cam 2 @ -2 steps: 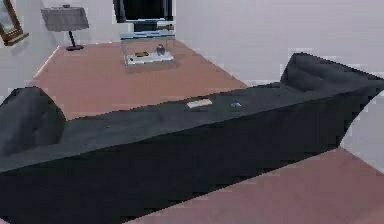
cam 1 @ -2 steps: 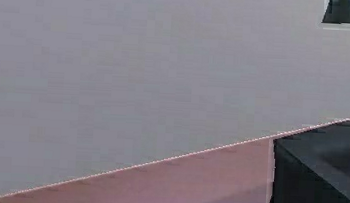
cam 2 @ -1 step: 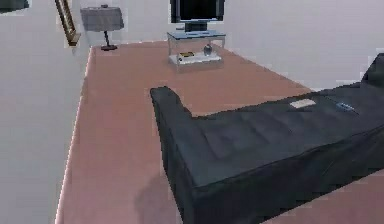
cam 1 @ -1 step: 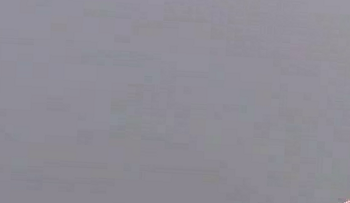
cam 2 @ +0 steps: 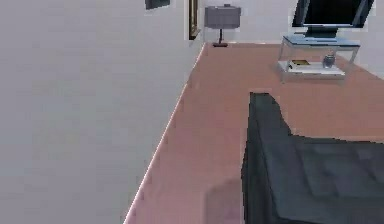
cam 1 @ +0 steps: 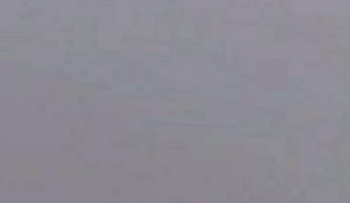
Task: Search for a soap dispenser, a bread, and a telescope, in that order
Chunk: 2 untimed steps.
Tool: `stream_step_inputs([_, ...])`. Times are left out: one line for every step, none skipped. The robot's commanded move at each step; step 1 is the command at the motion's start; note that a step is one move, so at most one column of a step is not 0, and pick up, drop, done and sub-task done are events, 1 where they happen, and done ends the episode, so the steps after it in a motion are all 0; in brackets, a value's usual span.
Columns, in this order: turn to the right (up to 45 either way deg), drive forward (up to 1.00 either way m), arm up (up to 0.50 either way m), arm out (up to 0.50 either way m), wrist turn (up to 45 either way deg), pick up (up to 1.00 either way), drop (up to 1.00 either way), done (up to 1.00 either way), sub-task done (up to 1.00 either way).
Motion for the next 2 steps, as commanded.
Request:
stream_step_inputs([0.0, 0.05, 0.00, 0.00, 0.0, 0.00, 0.00, 0.00, 0.00])
stream_step_inputs([45.0, 0.00, 0.00, 0.00, 0.0, 0.00, 0.00, 0.00, 0.00])
